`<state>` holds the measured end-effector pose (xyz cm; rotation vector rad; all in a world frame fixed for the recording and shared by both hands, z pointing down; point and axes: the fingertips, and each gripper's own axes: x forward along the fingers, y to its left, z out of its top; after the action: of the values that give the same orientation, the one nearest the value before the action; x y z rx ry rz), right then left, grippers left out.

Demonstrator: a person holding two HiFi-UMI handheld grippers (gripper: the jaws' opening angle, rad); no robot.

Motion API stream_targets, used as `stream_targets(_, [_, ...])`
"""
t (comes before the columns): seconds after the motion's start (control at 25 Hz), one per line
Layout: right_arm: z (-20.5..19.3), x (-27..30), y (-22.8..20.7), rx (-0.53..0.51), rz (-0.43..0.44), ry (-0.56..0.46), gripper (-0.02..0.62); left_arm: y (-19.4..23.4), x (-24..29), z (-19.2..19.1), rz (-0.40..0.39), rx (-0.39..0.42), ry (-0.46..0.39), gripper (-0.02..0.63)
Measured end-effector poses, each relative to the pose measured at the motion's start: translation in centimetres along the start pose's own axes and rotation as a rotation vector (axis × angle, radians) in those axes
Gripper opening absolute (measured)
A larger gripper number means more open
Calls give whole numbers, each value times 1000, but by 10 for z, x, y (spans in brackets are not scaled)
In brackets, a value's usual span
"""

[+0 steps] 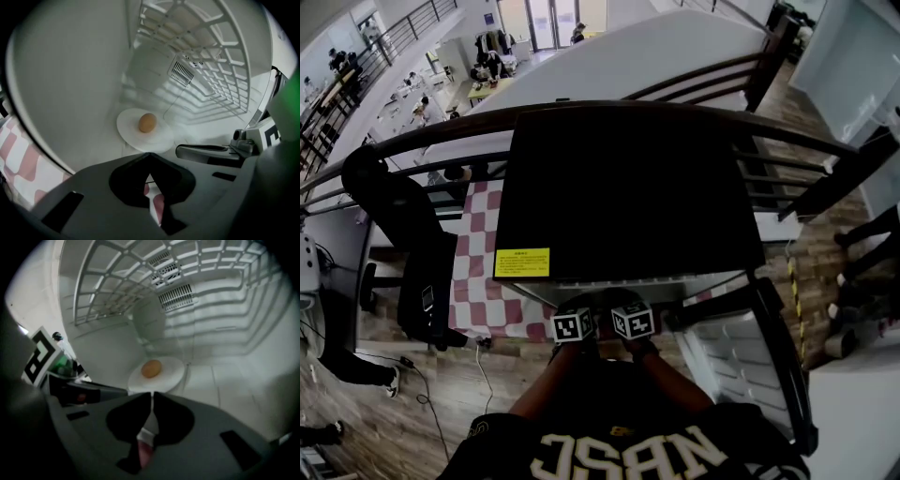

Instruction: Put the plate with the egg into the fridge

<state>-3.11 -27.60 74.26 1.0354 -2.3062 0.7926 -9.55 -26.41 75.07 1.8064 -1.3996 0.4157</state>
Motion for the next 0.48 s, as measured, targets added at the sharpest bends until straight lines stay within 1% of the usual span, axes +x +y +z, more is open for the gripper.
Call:
stream_targets(0.12, [3,-14,2,9,5,-49,35,-9,-11,-1,-16,-5,-37,20])
stream_targets(0.24, [-1,-34,5,30,15,-76,35,-25,-31,-1,-30,19,-75,20])
stream_targets(0.36, [-1,-58,13,40,28,-112,34,-39,-54,4,-53,26,-154,20])
stream_targets(0.48, [8,-87,19,3,13,-178,31,-53,-79,13,-54,60,-224,20])
